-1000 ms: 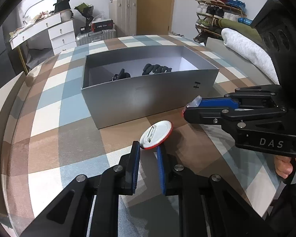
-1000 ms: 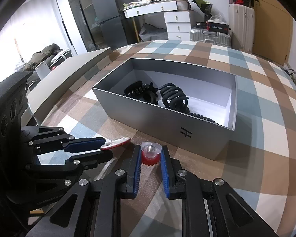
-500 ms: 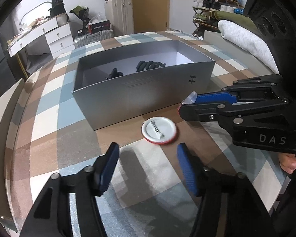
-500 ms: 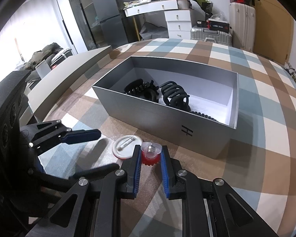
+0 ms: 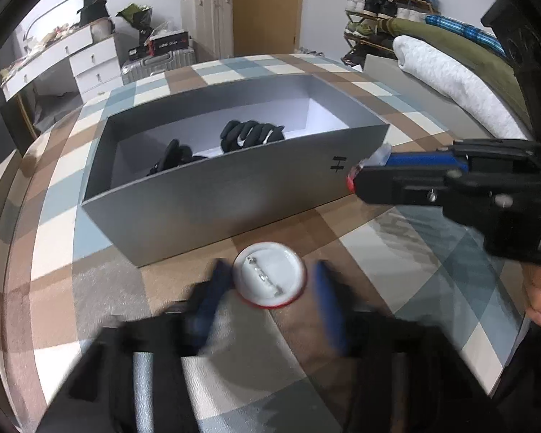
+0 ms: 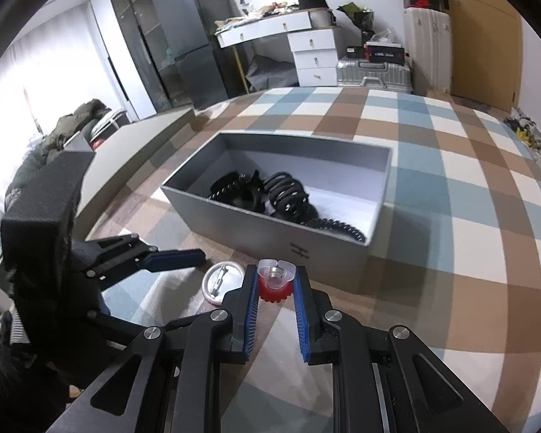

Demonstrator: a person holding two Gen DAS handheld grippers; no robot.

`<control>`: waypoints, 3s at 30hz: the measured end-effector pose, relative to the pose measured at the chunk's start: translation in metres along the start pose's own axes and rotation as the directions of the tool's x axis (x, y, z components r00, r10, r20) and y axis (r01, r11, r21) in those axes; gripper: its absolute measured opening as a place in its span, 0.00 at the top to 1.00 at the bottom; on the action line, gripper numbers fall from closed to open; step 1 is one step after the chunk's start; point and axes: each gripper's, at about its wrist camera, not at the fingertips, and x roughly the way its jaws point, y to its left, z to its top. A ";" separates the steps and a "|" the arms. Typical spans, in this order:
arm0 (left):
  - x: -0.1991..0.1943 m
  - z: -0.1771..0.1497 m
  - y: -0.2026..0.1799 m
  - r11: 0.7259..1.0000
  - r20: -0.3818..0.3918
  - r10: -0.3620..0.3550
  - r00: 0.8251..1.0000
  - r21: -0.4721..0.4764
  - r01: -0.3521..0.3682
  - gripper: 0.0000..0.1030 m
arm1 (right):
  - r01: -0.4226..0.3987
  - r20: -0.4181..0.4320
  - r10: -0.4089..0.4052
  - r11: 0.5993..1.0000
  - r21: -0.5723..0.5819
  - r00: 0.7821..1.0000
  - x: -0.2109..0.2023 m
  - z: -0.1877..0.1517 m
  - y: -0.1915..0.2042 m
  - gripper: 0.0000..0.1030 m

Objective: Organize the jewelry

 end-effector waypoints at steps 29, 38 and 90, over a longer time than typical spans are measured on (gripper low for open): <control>-0.028 0.046 0.037 0.993 0.220 0.084 0.972 -0.097 -0.063 0.86 | -0.109 0.131 0.091 0.984 0.140 0.987 -0.003 0.029 -0.032 0.83; -0.014 0.041 0.044 0.991 0.160 0.090 0.983 -0.112 -0.073 0.86 | -0.124 0.112 0.106 0.978 0.168 0.988 0.006 0.029 -0.041 0.82; -0.062 -0.004 0.034 0.985 0.332 0.129 0.935 -0.155 -0.081 0.01 | -0.069 0.269 0.049 0.995 0.065 0.962 -0.043 0.008 -0.020 0.00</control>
